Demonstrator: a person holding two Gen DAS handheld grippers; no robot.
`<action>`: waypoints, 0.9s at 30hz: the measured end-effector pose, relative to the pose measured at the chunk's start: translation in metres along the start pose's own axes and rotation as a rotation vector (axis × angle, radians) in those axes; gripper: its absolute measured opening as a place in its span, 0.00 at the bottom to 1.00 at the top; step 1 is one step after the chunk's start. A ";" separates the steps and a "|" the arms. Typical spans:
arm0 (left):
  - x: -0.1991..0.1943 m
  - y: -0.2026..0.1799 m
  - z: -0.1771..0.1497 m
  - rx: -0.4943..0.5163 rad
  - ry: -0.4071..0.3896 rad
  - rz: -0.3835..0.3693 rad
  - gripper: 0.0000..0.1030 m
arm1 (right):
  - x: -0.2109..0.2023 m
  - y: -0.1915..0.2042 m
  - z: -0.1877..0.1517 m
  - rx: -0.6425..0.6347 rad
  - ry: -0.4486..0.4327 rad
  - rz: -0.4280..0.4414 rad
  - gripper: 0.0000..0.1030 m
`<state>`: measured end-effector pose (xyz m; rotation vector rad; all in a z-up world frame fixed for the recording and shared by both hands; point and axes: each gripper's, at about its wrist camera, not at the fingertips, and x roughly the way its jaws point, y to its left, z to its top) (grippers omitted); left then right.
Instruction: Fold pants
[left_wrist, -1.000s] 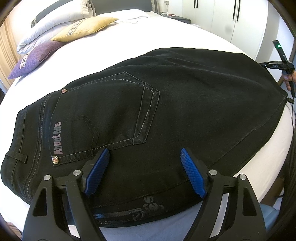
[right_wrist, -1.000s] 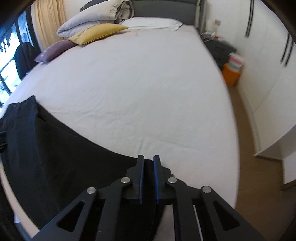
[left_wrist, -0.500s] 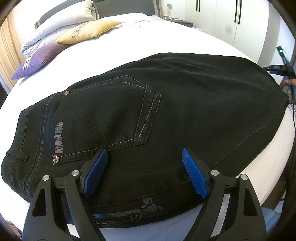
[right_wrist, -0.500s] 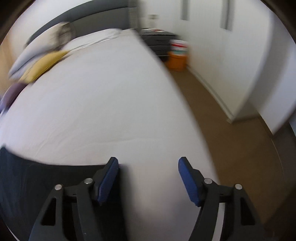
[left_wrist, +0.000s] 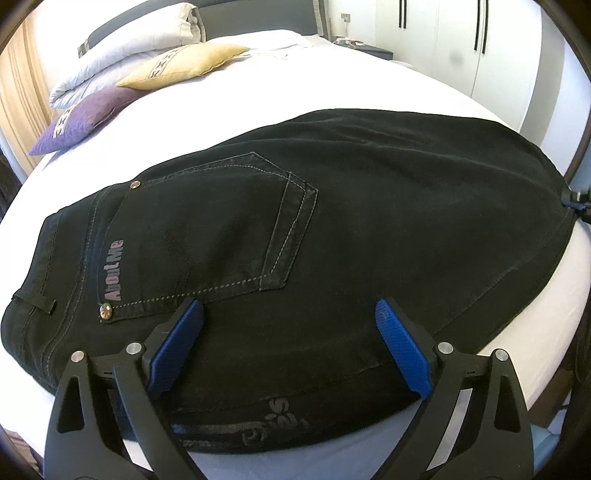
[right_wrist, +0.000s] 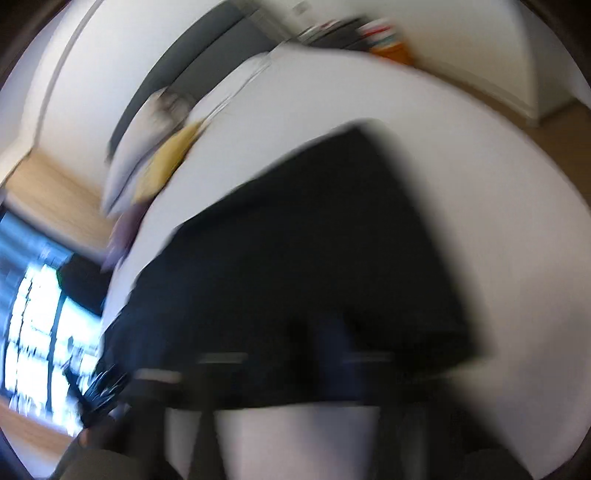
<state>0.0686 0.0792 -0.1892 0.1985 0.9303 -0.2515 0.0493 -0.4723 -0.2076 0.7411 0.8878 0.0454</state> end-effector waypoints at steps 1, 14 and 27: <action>-0.002 0.000 0.000 -0.005 0.003 -0.003 0.93 | -0.009 -0.018 -0.001 0.083 -0.019 0.036 0.00; -0.022 -0.005 0.010 -0.034 -0.072 -0.002 0.93 | -0.010 0.136 0.004 -0.119 0.015 0.228 0.63; -0.038 0.059 0.040 -0.107 -0.101 -0.011 0.93 | 0.028 0.130 -0.014 -0.232 0.118 -0.162 0.29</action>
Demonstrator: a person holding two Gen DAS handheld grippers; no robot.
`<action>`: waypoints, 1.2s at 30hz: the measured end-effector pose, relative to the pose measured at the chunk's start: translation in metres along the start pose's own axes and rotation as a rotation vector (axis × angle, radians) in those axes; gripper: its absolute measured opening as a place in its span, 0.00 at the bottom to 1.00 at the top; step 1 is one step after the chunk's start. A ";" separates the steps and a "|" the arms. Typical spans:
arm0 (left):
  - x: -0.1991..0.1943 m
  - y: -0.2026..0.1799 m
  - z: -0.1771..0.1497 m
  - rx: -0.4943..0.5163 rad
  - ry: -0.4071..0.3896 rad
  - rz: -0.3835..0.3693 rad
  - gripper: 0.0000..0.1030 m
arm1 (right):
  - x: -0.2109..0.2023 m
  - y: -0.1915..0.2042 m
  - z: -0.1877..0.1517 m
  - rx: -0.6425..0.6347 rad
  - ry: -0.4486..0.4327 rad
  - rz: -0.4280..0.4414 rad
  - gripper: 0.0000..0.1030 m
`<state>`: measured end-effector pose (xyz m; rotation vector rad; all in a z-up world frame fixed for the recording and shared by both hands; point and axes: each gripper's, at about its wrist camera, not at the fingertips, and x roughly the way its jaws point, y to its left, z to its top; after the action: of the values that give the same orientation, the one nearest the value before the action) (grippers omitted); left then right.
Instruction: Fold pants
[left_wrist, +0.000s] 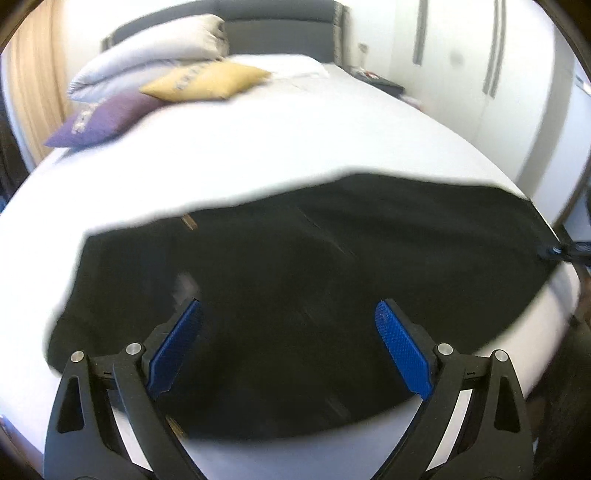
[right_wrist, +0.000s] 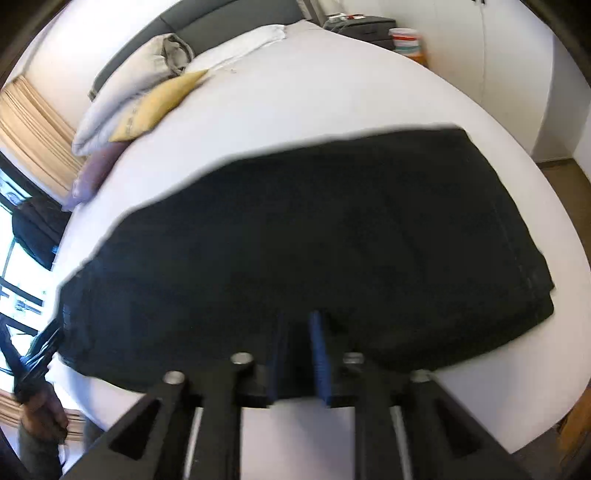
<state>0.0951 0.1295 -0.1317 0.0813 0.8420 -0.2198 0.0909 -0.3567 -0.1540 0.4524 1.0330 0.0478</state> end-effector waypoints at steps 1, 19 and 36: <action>0.010 0.011 0.009 -0.005 0.005 0.026 0.93 | 0.000 0.021 0.008 -0.027 -0.010 0.065 0.35; 0.062 0.079 -0.010 -0.154 0.075 0.060 0.96 | 0.238 0.239 0.071 -0.042 0.242 0.522 0.17; 0.052 0.062 -0.014 -0.140 0.084 0.140 0.98 | 0.095 -0.018 -0.024 0.296 -0.037 0.468 0.00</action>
<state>0.1322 0.1833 -0.1802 0.0181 0.9291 -0.0260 0.1173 -0.3410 -0.2491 0.9558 0.8826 0.3052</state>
